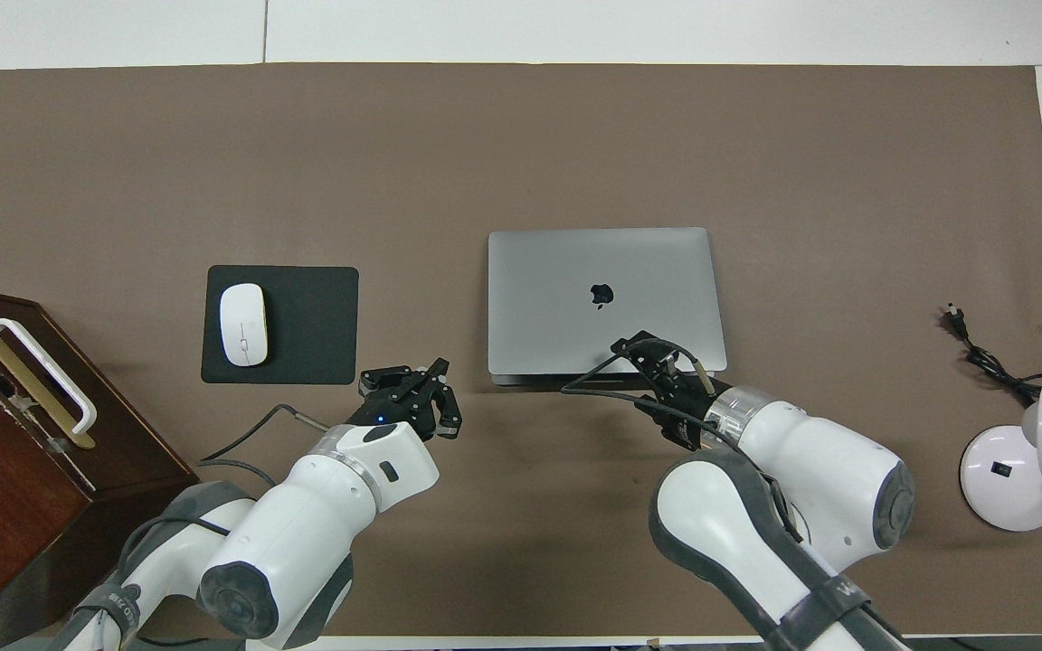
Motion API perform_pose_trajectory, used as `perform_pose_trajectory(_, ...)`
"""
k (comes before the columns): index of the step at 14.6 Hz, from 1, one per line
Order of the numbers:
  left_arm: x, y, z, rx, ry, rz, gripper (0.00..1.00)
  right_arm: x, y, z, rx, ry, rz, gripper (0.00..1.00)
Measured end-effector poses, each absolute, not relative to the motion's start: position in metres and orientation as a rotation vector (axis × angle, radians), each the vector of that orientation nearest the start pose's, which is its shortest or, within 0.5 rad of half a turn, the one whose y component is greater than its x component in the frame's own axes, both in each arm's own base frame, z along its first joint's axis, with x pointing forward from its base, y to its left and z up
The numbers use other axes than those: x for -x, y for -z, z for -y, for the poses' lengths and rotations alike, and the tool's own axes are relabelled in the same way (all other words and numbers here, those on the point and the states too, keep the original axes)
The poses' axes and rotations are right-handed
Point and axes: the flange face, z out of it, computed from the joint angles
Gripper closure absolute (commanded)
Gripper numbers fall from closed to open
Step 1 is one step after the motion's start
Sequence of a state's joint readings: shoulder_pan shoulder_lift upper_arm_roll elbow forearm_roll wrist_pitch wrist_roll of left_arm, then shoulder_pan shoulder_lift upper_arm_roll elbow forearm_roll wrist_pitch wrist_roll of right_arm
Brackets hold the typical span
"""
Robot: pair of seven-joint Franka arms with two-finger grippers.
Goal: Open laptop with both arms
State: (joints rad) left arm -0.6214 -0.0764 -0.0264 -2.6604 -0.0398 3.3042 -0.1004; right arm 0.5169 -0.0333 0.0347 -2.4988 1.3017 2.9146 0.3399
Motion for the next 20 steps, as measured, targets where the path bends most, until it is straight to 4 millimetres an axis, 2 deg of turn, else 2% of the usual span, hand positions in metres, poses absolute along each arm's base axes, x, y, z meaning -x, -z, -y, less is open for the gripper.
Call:
perform_pose_trajectory(5, -0.371, -0.347, 0.287, 3.099, 1.136, -0.856, 1.0, -0.449, -0.302, -0.197, 2.2, 0.177, -1.196, 0.0)
perform_pose_trajectory(7, -0.37, -0.344, 0.289, 3.094, 1.16, -0.866, 1.0, -0.461, -0.306, -0.202, 2.19, 0.207, -1.194, 0.0)
perform_pose_trajectory(12, -0.368, -0.301, 0.297, 3.09, 1.159, -0.895, 1.0, -0.475, -0.318, -0.209, 2.164, 0.241, -1.182, 0.0)
perform_pose_trajectory(20, -0.395, -0.285, 0.323, 3.079, 1.164, -0.93, 1.0, -0.479, -0.321, -0.211, 2.156, 0.249, -1.178, 0.0)
